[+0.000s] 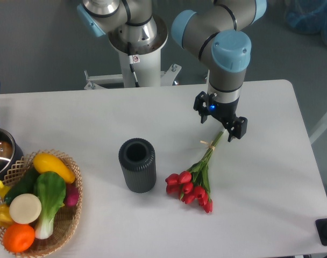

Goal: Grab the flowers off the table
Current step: 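Move the gripper over the tulip stems and lower toward them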

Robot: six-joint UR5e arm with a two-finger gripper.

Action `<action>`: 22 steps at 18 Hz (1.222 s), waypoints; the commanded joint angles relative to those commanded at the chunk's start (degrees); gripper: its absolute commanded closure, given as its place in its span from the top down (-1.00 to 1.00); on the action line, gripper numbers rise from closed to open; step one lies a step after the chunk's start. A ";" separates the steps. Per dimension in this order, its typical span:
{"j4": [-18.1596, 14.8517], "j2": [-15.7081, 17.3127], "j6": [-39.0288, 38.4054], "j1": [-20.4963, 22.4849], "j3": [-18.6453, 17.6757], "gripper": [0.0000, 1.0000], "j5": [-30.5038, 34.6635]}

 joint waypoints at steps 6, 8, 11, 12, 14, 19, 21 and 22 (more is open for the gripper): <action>0.09 -0.26 -0.09 -0.17 -0.35 1.00 0.00; 0.17 -0.44 -0.09 -0.35 -0.61 1.00 0.09; 0.18 -0.53 -0.17 -0.35 -1.14 1.00 0.09; 0.18 -0.61 -0.26 -0.35 -1.32 1.00 0.00; 1.05 -0.53 -0.35 -0.35 -2.28 1.00 -0.61; 11.85 0.35 -2.19 -0.18 -10.10 1.00 -1.84; 12.39 0.62 -4.64 -0.26 -10.81 1.00 -1.85; 12.57 0.18 -4.75 -0.35 -10.81 1.00 -2.19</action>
